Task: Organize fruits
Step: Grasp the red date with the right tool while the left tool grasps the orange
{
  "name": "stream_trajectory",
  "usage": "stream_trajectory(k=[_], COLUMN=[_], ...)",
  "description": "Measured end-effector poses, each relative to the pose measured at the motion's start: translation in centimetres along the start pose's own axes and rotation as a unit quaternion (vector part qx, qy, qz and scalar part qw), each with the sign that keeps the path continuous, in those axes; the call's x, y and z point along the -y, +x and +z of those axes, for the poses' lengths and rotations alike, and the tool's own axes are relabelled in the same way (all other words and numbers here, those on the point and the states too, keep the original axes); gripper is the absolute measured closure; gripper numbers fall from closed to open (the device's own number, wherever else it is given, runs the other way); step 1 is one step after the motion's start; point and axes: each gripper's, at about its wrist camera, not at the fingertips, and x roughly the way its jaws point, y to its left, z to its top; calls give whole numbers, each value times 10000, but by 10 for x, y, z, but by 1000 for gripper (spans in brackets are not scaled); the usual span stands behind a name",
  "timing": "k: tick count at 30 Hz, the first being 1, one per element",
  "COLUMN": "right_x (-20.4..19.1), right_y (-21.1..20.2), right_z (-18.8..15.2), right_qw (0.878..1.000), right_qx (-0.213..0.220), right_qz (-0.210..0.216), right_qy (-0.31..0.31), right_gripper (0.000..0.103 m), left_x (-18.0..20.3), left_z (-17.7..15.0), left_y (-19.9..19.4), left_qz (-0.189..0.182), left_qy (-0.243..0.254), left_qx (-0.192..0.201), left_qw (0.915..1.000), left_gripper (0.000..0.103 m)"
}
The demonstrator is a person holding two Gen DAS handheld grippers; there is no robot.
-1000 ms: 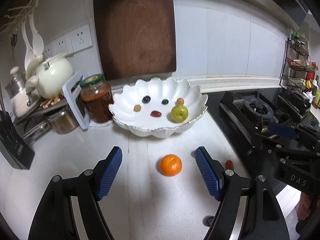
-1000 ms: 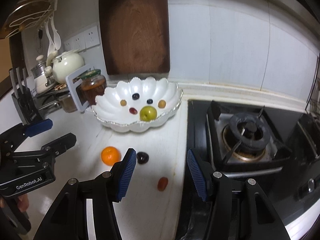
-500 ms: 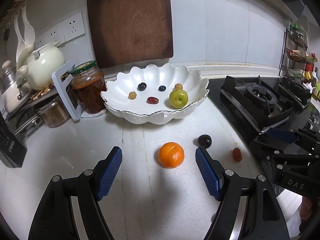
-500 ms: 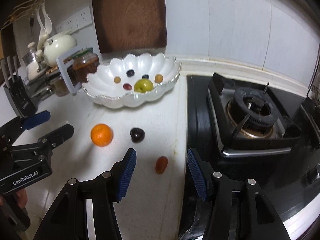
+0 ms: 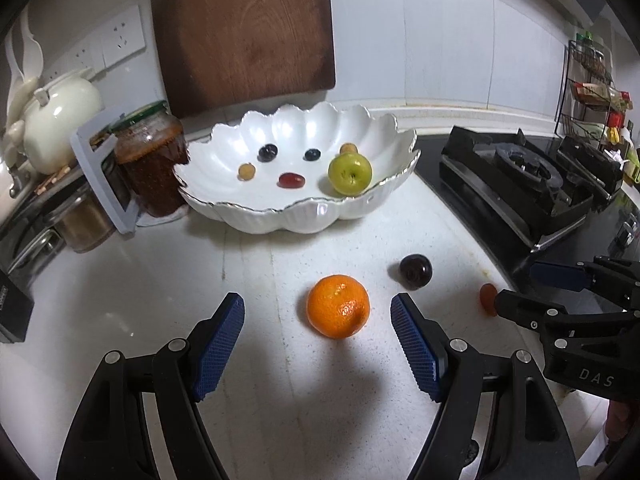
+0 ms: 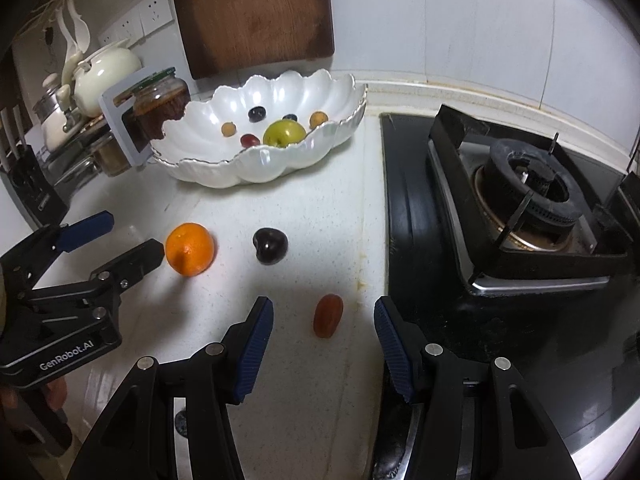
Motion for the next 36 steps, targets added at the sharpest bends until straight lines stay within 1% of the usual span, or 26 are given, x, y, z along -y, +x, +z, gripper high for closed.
stream_trajectory(k=[1,3,7,12,15,20,25,28,29,32,36], right_x=[0,0,1,3,4,4,4,4,4,5,5], right_y=[3,7,15,25,29,34,37,38,38,38,37], right_z=[0,0,-1,-1,-1,-2,-2,-2,-2,-2,-4], right_qw=[10000,10000,9998,9994,9992,9990,9989,9990,9991,9991,9992], right_qx=[-31,-72,-184,-302,-350,-395,-432,-417,-416,-406,-378], right_qz=[12,20,78,125,140,141,125,89,71,70,63], right_qy=[8,3,50,101,137,154,148,112,102,97,88], right_gripper=[50,54,56,64,66,71,74,79,83,84,85], left_x=[0,1,2,2,2,2,2,2,2,3,5], left_z=[-1,-2,-3,-2,-2,-1,-2,-2,-2,-2,-2], left_y=[3,9,18,28,34,44,49,50,51,53,52], left_qz=[-11,-36,-89,-130,-163,-229,-222,-242,-263,-333,-283], left_qy=[10,11,42,53,31,-32,-50,-57,-64,-95,-74], left_qx=[-36,-91,-192,-265,-346,-444,-487,-502,-519,-548,-524], left_qw=[10000,10000,9998,9996,9993,9987,9986,9984,9983,9979,9982], left_gripper=[28,28,28,29,34,38,50,52,53,59,60])
